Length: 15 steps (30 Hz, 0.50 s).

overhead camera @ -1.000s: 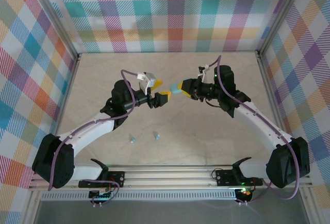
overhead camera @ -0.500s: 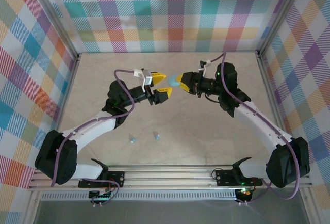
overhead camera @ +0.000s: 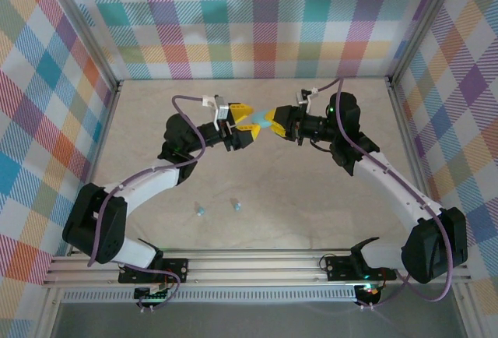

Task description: Insert the wireless bluetooth earbuds into the charging case

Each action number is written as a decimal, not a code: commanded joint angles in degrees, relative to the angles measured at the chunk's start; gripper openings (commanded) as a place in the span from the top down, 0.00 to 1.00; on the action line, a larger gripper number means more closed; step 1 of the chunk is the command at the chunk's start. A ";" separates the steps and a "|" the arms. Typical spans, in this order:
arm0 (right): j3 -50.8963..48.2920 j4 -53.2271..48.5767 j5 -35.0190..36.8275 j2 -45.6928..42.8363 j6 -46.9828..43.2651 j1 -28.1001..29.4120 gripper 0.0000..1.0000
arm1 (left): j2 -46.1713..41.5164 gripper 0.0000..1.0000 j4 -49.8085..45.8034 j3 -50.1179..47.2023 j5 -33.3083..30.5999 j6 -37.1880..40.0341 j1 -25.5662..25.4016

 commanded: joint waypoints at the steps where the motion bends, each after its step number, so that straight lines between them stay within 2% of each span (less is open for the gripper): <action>1: 1.41 3.88 -1.16 -1.11 1.42 -0.34 0.77 | 0.25 0.32 1.85 2.66 3.22 -0.07 -0.50; 5: 0.96 4.70 -0.80 -1.29 2.43 -0.33 0.77 | 0.33 0.32 -2.16 4.21 4.06 2.28 -1.49; 15: 0.17 5.02 -0.51 -2.79 3.30 -0.26 0.77 | 1.83 0.35 -1.65 5.51 3.50 2.19 -2.75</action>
